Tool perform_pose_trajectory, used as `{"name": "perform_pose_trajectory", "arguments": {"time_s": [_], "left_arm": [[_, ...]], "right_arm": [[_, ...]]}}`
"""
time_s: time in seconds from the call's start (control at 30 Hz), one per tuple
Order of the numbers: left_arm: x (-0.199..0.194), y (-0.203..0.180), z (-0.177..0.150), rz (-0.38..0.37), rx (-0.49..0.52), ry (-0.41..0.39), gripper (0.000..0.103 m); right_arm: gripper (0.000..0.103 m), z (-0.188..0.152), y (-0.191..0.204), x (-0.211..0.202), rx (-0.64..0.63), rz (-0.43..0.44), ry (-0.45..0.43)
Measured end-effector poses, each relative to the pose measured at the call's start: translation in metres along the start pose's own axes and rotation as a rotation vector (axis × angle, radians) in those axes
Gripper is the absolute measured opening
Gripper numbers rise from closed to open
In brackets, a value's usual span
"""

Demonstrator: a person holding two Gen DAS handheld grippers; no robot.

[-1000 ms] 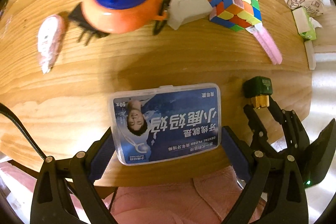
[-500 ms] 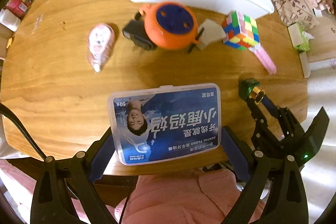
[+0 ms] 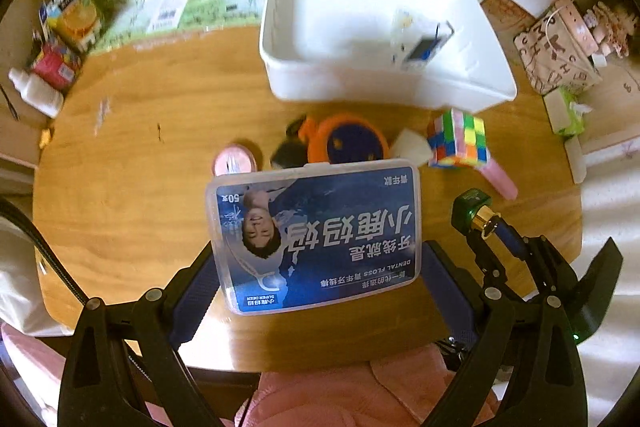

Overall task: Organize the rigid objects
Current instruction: 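Carry the floss box and green-gold cylinder into the white bin and open both grippers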

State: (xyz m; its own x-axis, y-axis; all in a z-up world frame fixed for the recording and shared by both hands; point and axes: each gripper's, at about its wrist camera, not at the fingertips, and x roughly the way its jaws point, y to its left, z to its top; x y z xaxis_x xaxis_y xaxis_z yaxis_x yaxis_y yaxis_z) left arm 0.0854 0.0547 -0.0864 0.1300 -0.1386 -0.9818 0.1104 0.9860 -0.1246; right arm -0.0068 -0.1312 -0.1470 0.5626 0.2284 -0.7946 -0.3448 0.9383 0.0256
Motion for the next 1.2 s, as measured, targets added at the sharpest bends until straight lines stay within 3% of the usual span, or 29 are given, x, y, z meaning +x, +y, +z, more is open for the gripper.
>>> {"name": "perform_pose_trajectory", "arguments": {"time_s": [0.3,0.67,1.2], "left_arm": [[-0.023,-0.008,0.043,0.02,0.049,-0.072,0.096],[-0.028,-0.017,0.096,-0.001,0.084,-0.139,0.096],[-0.003,-0.018,0.152,-0.142,0.107,-0.342,0.096]], "right_arm": [[0.03,0.064,-0.008,-0.006,-0.03,0.016,-0.123],[0.03,0.116,-0.024,0.013,-0.006,0.015,-0.192],[0.03,0.147,-0.037,0.076,0.043,0.063,-0.155]]}}
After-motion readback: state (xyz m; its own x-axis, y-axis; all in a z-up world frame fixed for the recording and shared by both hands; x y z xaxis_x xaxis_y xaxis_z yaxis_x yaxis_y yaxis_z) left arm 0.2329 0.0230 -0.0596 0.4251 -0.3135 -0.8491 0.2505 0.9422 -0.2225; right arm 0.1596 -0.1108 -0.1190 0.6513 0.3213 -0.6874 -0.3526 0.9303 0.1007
